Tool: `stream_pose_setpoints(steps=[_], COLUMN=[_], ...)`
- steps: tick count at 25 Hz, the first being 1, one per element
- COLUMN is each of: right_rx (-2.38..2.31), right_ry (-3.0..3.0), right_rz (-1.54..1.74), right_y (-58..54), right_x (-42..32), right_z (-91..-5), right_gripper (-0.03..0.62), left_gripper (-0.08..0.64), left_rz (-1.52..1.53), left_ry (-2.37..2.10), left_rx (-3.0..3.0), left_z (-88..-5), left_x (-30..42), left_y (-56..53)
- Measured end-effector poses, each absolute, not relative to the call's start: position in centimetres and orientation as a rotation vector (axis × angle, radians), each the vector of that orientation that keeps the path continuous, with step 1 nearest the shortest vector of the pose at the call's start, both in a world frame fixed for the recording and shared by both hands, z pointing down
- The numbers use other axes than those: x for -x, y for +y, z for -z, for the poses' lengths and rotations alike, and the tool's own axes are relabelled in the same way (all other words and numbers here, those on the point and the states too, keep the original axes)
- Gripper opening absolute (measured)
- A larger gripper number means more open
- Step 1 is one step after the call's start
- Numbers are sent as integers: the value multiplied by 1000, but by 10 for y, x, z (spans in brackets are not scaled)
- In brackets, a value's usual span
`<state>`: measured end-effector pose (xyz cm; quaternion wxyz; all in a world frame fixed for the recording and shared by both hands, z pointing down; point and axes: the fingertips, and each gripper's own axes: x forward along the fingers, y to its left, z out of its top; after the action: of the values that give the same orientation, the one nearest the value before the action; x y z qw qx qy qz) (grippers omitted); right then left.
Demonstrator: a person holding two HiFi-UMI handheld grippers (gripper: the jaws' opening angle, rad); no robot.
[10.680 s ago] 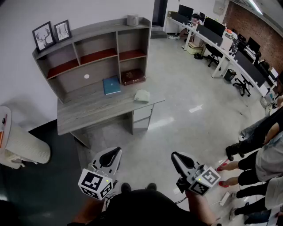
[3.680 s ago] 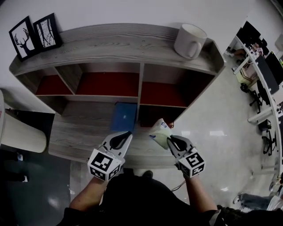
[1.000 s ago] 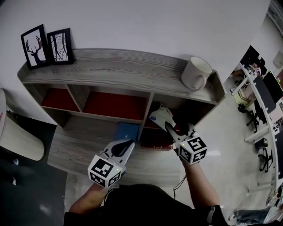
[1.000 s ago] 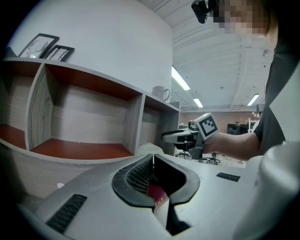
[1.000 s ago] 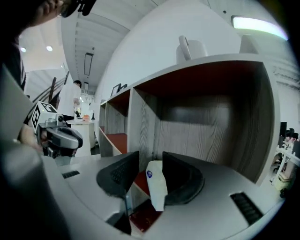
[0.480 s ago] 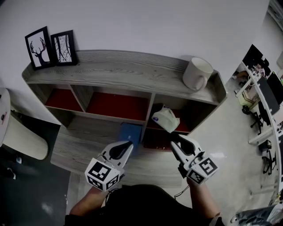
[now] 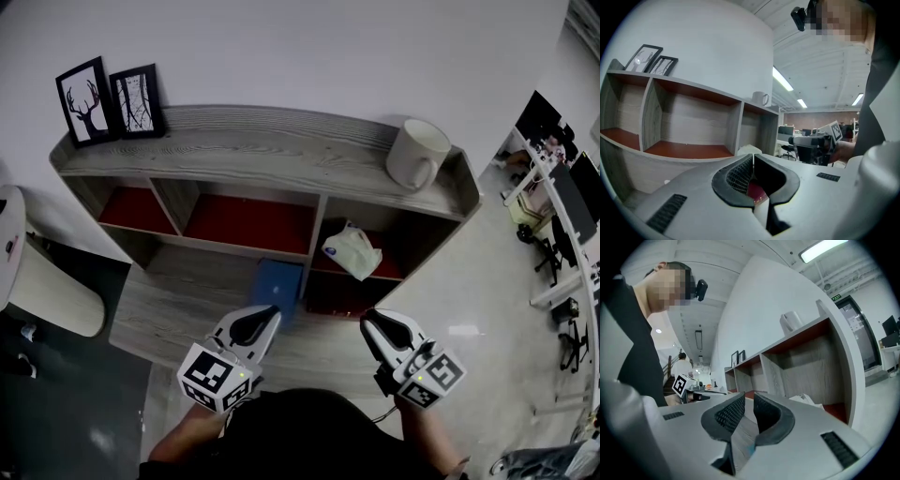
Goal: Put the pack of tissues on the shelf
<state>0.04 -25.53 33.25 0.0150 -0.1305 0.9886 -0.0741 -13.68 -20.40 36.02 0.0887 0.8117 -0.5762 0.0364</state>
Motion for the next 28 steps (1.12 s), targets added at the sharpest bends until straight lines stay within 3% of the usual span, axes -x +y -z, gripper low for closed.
stream_pose_setpoints(steps=[11, 28], right_rx=[409, 393], right_ry=[3083, 3131], right_rz=[264, 297], right_y=[-255, -256], right_x=[-2, -2], right_z=[-341, -358], right_gripper=[23, 17], left_gripper=[21, 21], left_rz=[-105, -105], left_ry=[-1731, -1742], left_rx=[-2421, -2410], left_z=[-358, -360], left_x=[129, 125], left_y=[-204, -205])
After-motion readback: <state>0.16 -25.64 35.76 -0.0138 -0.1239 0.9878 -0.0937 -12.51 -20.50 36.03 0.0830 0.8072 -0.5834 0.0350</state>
